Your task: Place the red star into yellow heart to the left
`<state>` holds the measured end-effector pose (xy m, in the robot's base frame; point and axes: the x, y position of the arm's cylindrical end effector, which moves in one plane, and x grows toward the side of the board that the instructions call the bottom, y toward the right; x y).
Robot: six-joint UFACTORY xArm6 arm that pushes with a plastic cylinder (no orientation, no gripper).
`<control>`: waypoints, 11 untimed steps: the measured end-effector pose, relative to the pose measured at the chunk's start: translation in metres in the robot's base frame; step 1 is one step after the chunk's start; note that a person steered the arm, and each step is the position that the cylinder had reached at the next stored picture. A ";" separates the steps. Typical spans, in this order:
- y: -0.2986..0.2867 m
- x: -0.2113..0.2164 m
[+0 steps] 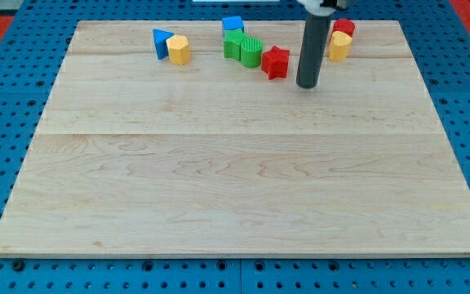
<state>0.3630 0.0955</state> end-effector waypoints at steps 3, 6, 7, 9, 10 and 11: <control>-0.047 -0.046; -0.001 -0.048; -0.005 -0.074; -0.038 -0.092; -0.013 -0.108; 0.013 -0.116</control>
